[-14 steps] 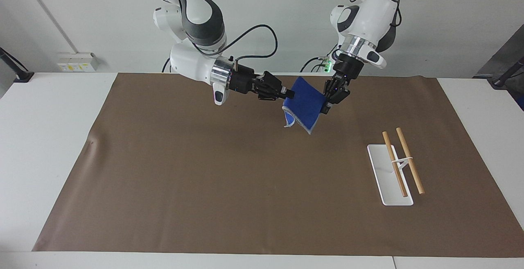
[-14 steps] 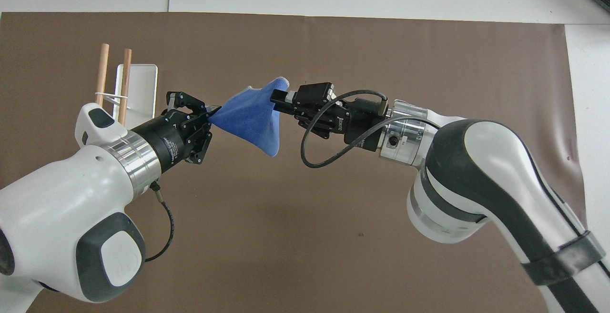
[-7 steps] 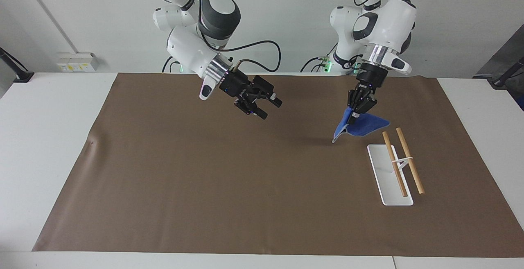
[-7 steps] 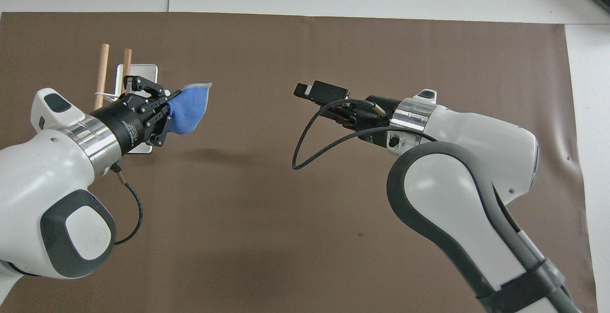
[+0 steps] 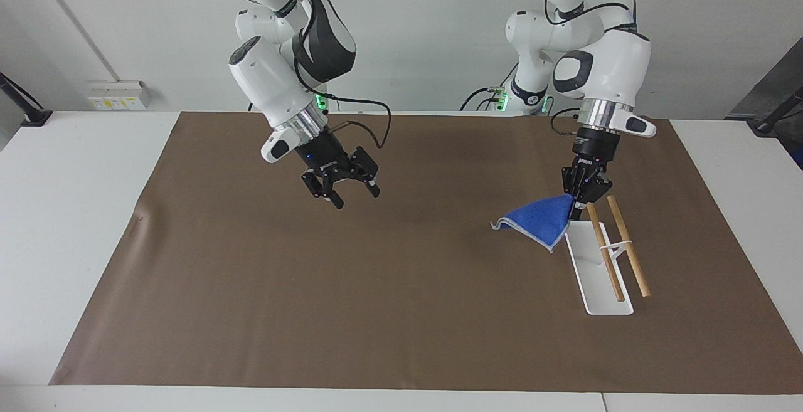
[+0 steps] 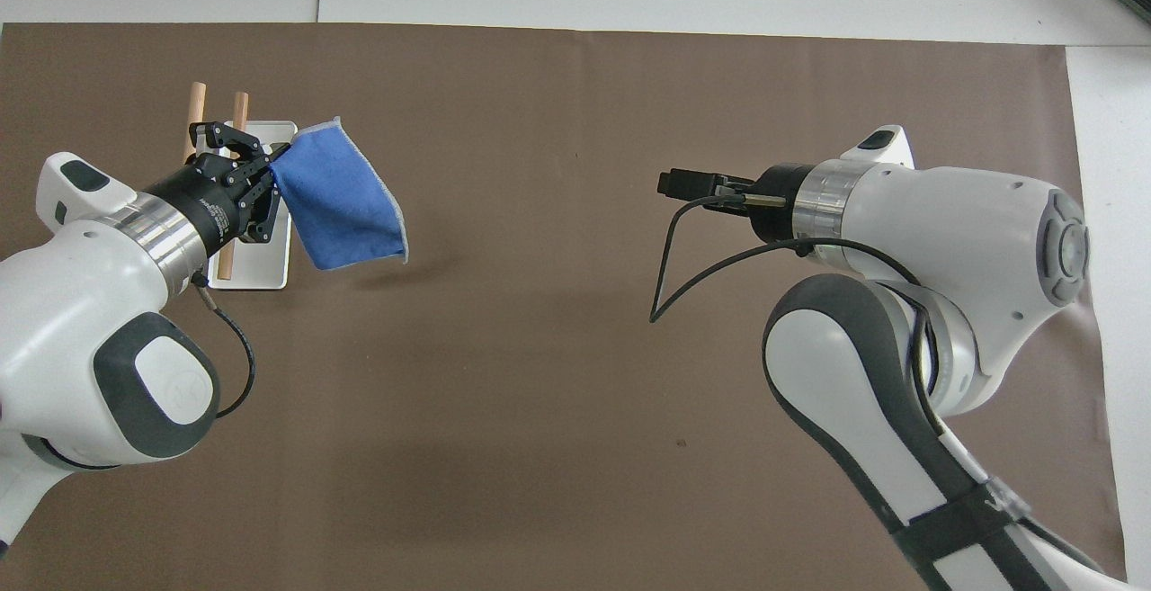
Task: Right arm passes towel to left arm to hang
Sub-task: 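Drape the towel over the wooden dowels with the left gripper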
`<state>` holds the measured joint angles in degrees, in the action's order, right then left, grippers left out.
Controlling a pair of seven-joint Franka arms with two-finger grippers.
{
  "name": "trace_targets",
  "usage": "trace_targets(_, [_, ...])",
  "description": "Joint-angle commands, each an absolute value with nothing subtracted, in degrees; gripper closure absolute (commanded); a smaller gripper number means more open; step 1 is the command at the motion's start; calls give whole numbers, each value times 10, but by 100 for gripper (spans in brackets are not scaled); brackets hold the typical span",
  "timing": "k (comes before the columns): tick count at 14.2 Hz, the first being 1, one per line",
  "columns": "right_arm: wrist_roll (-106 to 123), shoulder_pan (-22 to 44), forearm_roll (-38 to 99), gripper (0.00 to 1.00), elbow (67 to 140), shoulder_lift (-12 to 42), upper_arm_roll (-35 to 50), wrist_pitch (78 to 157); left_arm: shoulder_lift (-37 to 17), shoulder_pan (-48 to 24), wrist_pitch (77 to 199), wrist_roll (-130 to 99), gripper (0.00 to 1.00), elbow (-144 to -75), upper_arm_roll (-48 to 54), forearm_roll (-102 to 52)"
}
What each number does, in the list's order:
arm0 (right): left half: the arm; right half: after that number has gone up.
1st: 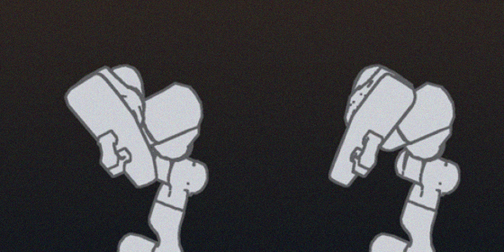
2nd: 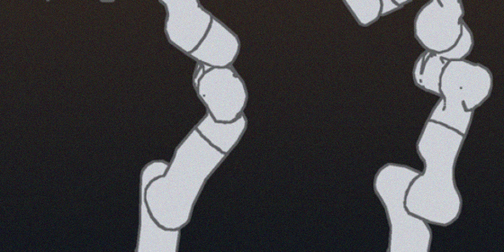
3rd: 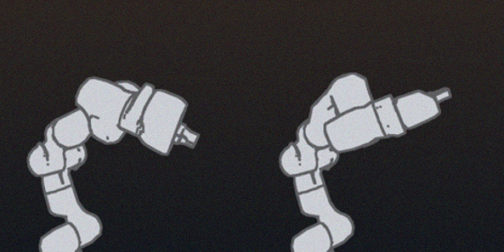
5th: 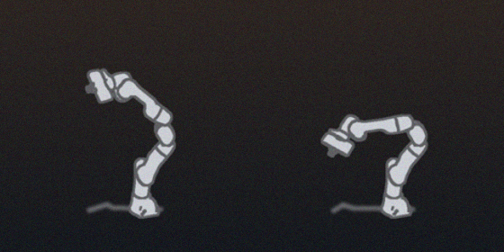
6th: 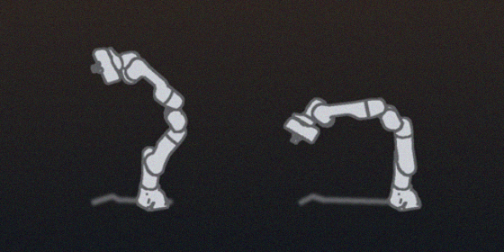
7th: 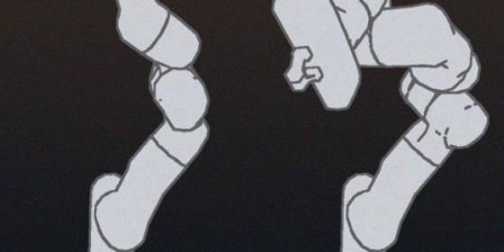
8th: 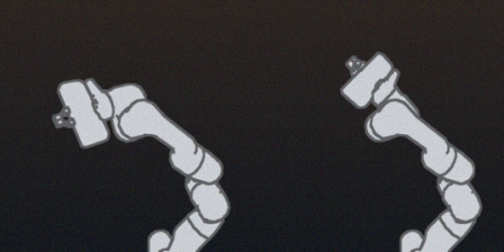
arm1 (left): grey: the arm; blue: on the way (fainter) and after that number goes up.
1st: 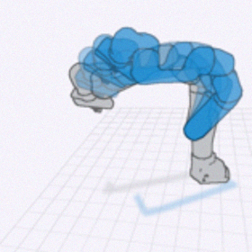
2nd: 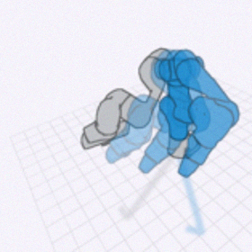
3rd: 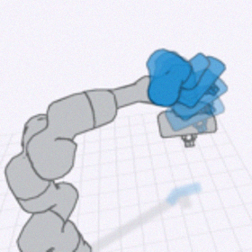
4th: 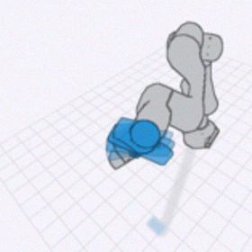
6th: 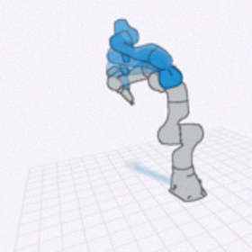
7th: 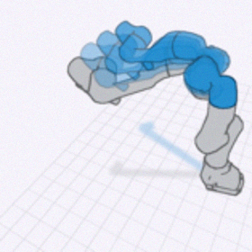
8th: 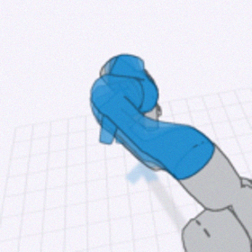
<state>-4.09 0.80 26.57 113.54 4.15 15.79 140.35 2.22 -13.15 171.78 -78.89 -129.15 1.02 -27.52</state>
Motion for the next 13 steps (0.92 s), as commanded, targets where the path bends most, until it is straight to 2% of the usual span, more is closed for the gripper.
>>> trace_targets(1, [-62,-16,152,0,1126,37,162,1348,-4,-89,1753,-777,100,-1273,14,-286])
trace_targets(4, [-74,-17,64,0,1109,32,158,1305,-22,-39,1785,-780,100,-1259,15,-287])
trace_targets(8, [-100,-30,-19,0,999,32,155,1132,-32,-3,1807,-800,100,-1260,14,-313])
trace_targets(9, [-99,-25,-20,0,983,27,132,1101,-33,10,1819,-802,100,-1260,14,-333])
trace_targets(13, [-93,-22,-19,0,963,-25,77,1031,-39,46,1822,-803,100,-1268,14,-340])
